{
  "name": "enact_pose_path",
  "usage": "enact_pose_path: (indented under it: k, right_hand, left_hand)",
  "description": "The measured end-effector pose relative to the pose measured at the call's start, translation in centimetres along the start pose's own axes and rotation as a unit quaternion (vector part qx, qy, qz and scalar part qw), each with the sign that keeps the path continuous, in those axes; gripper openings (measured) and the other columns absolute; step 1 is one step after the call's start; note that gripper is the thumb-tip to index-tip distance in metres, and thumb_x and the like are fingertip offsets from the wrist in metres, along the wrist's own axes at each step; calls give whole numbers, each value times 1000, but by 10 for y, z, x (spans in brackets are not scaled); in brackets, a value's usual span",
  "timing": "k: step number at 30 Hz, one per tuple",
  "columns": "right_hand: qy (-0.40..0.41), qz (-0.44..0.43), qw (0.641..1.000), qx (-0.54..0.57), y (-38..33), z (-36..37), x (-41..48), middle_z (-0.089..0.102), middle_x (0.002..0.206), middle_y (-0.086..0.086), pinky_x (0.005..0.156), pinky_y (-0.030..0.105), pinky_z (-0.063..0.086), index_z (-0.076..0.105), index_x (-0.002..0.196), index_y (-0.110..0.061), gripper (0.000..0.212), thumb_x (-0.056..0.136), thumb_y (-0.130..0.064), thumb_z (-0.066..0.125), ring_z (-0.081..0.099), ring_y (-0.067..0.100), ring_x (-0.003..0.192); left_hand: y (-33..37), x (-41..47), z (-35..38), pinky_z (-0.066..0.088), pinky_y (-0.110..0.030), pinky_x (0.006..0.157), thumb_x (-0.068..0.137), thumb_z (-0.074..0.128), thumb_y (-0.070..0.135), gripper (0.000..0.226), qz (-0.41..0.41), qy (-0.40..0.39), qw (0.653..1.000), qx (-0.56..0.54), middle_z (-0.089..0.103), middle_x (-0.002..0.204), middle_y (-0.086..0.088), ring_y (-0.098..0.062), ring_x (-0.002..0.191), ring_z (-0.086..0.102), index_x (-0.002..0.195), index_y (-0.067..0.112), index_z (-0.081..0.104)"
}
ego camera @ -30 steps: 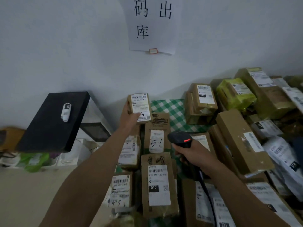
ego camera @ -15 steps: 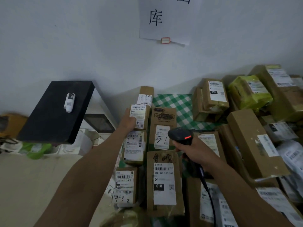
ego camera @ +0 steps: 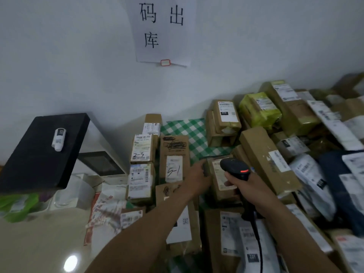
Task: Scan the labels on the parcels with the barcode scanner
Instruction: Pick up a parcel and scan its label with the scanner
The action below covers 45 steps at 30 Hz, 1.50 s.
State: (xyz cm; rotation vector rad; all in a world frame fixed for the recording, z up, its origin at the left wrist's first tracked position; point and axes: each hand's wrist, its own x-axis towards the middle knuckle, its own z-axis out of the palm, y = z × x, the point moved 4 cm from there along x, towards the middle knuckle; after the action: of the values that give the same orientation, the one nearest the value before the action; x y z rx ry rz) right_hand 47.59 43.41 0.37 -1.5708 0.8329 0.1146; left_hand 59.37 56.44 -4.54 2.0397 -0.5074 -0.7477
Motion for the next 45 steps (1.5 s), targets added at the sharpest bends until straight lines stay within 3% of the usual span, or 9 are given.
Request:
enact_pose_path:
  k: [3, 8, 17, 24, 28, 33, 38, 42, 45]
  right_hand:
    - [22, 20, 1000, -5, 15, -22, -11, 78, 88, 3, 64, 33, 54, 68, 112, -22, 23, 95, -37, 72, 69, 16, 69]
    - [35, 47, 998, -29, 36, -39, -23, 75, 92, 11, 64, 31, 54, 70, 103, -20, 21, 96, -40, 70, 68, 9, 60]
    - [56, 45, 997, 26, 50, -41, -35, 79, 85, 2, 60, 26, 53, 71, 107, -21, 18, 95, -34, 73, 65, 11, 63]
    - [86, -12, 996, 29, 21, -38, -48, 69, 70, 0, 51, 18, 47, 70, 101, -19, 14, 97, -32, 70, 61, 4, 50]
    - [64, -48, 997, -15, -7, -32, -57, 68, 72, 0, 48, 12, 45, 69, 101, -17, 17, 97, -34, 69, 61, 2, 51]
    - [28, -80, 996, -26, -40, -23, -66, 69, 64, -9, 48, 14, 46, 70, 101, -19, 16, 98, -34, 68, 61, 2, 50]
    - [7, -105, 994, -17, -61, -19, -68, 75, 82, -3, 58, 25, 49, 70, 109, -22, 16, 99, -35, 67, 62, 7, 59]
    - [-13, -110, 994, -6, -66, -15, -70, 74, 82, 2, 58, 27, 50, 70, 112, -27, 16, 98, -34, 68, 63, 10, 62]
    - [-22, -103, 994, -4, -66, -13, -71, 74, 83, 4, 60, 27, 51, 69, 111, -29, 14, 98, -33, 68, 64, 9, 62]
  left_hand:
    - [-15, 17, 48, 50, -39, 106, 96, 65, 21, 51, -3, -42, 999, -7, 57, 138, 6, -19, 129, 56, 145, 17, 52]
    - [-132, 72, 132, 46, -48, 112, 72, 79, 64, 103, -60, -26, 996, -67, 50, 152, 4, -18, 139, 50, 156, 27, 32]
    - [-57, 10, 100, 49, -50, 108, 81, 74, 8, 95, -92, -12, 968, -233, 60, 140, -3, -24, 132, 56, 158, 30, 24]
    - [-28, -22, 68, 47, -47, 111, 93, 71, 13, 96, -30, 55, 970, -233, 53, 149, 11, -12, 136, 51, 157, 53, 12]
    - [-10, -34, 43, 50, -50, 107, 94, 73, 17, 91, 77, 100, 967, -223, 56, 147, 12, -12, 134, 56, 161, 36, 15]
    - [14, -35, 23, 52, -46, 105, 96, 66, -2, 79, 175, 140, 954, -199, 57, 147, -1, -24, 133, 58, 160, 18, 24]
    - [22, -28, 15, 49, -29, 106, 97, 65, 0, 78, 175, 157, 956, -173, 57, 146, 1, -11, 133, 56, 157, 30, 25]
    - [9, -17, 12, 46, -40, 112, 92, 66, 3, 87, 124, 164, 966, -158, 58, 145, 7, -10, 134, 54, 161, 31, 21]
    - [5, -18, 10, 47, -22, 104, 90, 68, 2, 90, 99, 187, 966, -148, 59, 142, 13, -1, 129, 55, 156, 45, 25]
